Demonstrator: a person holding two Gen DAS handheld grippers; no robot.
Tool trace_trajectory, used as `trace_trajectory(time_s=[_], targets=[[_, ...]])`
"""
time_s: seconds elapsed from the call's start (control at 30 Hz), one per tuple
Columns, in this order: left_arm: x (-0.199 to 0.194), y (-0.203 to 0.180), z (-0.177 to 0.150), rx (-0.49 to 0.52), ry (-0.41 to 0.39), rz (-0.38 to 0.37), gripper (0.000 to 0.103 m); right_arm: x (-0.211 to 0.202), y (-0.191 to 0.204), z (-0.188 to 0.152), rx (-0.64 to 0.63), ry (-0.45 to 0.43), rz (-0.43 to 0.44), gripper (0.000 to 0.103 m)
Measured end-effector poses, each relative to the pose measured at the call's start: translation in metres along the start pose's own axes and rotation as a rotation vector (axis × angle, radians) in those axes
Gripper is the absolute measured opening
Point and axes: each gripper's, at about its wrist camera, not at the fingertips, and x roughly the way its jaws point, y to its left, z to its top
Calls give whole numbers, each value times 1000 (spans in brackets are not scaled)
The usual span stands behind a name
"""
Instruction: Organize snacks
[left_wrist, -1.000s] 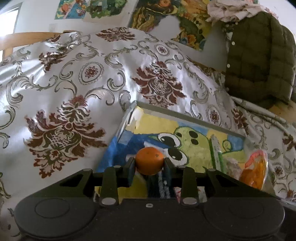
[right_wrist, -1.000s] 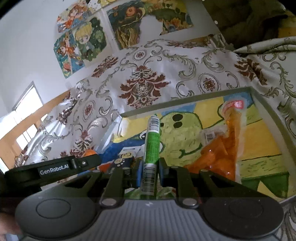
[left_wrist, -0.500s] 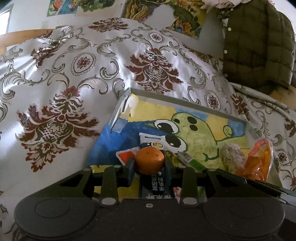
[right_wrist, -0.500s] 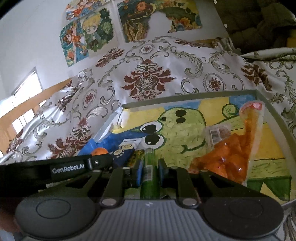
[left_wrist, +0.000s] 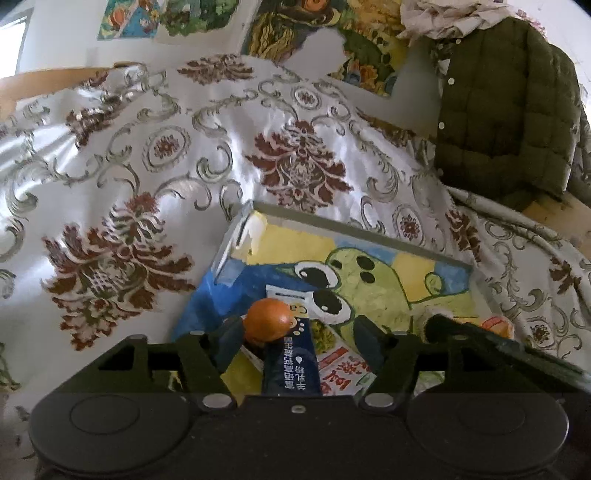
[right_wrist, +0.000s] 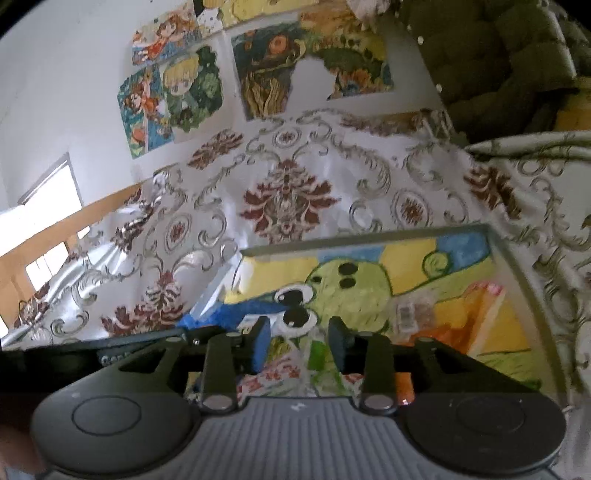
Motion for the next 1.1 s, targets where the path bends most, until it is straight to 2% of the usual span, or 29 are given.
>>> trace_trajectory(time_s=[0.1, 0.4, 0.6, 0.73, 0.97, 1.1], targets=[[-18, -2, 2, -4, -51, 21, 84, -13, 1, 9, -1, -30, -16, 57], [-82, -4, 14, -23, -185, 57, 101, -66, 3, 29, -54, -115, -59, 82], [-123, -16, 16, 16, -242, 67, 102, -105, 3, 32, -44, -160, -66, 94], [-147, -21, 5, 12, -260, 80, 102, -130, 3, 30, -42, -177, -44, 102], [-187, -25, -18, -12, -249, 114, 102, -173, 7, 26, -62, -198, -37, 103], [-213, -29, -39, 9, -255, 122, 102, -197, 8, 13, -79, -192, -47, 103]])
